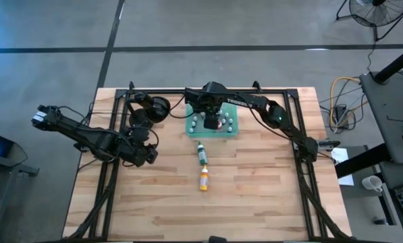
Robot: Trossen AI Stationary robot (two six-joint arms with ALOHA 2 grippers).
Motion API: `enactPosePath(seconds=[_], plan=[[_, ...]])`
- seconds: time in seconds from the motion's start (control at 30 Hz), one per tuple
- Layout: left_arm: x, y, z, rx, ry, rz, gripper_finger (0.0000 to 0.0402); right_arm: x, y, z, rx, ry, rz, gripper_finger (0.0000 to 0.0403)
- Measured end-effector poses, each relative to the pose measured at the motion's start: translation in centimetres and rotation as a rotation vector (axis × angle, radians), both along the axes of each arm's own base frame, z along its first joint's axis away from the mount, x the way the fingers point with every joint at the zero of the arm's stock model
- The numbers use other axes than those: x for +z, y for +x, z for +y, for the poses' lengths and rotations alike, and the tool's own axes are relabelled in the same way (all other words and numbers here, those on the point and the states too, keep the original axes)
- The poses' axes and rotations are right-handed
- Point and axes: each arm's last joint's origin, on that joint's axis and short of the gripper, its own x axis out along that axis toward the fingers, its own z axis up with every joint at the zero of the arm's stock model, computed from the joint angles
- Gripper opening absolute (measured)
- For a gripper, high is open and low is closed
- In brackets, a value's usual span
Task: Pick & Place food coloring
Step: Put the left big yellow food coloring bottle into the bin, then put the big yellow food coloring bottle into the bin
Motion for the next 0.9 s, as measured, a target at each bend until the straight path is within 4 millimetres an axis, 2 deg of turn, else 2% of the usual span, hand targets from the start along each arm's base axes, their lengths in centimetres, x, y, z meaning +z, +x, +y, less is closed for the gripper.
enactPosePath(seconds=[0.2,0.33,0.53,0.73,0.9], plan=[[0.0,0.0,0.0,0.002,0.006,-0.003,0.0209,0.1,0.0,0.0,0.014,-0.010,0.006,0.0166],[0.1,0.1,0.0,-0.004,0.017,-0.009,0.0209,1.5,-0.4,0.1,0.003,-0.023,-0.032,0.0173],[0.1,0.2,0.0,0.003,0.025,-0.025,0.0209,6.4,-1.4,0.6,0.043,-0.050,-0.204,0.0174],[-1.1,0.7,0.2,0.065,-0.018,-0.084,0.0209,12.6,-3.9,2.5,0.108,0.069,-0.428,0.0173],[-2.8,2.0,0.3,0.039,-0.131,-0.183,0.0209,15.1,-5.6,3.6,0.091,0.057,-0.487,0.0173]])
